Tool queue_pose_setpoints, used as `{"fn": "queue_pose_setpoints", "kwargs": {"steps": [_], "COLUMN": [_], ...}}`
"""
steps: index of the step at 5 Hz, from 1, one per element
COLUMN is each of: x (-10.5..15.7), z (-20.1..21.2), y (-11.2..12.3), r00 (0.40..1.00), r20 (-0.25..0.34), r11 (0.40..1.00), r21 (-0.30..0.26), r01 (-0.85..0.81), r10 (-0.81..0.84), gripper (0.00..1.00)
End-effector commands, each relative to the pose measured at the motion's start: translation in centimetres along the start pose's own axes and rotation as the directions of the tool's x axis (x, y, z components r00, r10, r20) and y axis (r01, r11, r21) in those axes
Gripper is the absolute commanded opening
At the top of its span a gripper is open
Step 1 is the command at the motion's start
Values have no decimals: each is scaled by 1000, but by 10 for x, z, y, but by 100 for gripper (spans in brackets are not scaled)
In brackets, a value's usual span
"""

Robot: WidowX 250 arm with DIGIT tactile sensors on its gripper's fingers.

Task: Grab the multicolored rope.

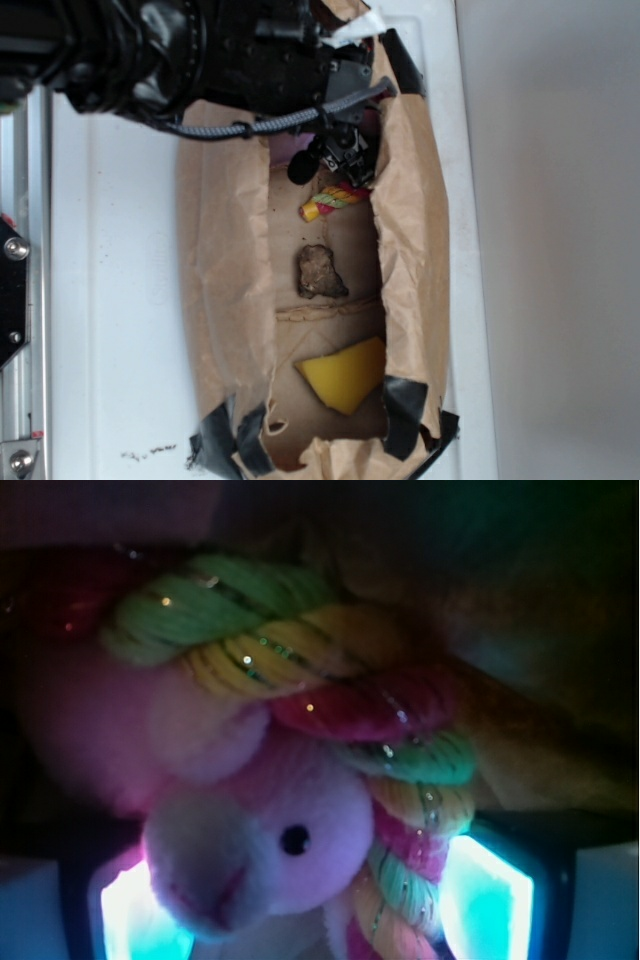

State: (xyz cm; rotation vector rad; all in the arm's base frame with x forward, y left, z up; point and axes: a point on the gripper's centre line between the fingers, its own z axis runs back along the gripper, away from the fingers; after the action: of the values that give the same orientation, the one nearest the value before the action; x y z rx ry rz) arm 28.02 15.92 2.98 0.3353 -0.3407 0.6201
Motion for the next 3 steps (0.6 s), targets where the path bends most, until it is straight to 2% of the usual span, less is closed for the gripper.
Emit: {"fn": "queue_pose_setpoints", "kwargs": {"steps": [1,3], "x": [2,1], "z": [5,23], "y": [9,19], "r00": [1000,999], "r20": [4,15], "r11": [1000,999], "r21": [-23,-32], "r01": [-12,-44], "r10": [12,44], "gripper": [0,0]}}
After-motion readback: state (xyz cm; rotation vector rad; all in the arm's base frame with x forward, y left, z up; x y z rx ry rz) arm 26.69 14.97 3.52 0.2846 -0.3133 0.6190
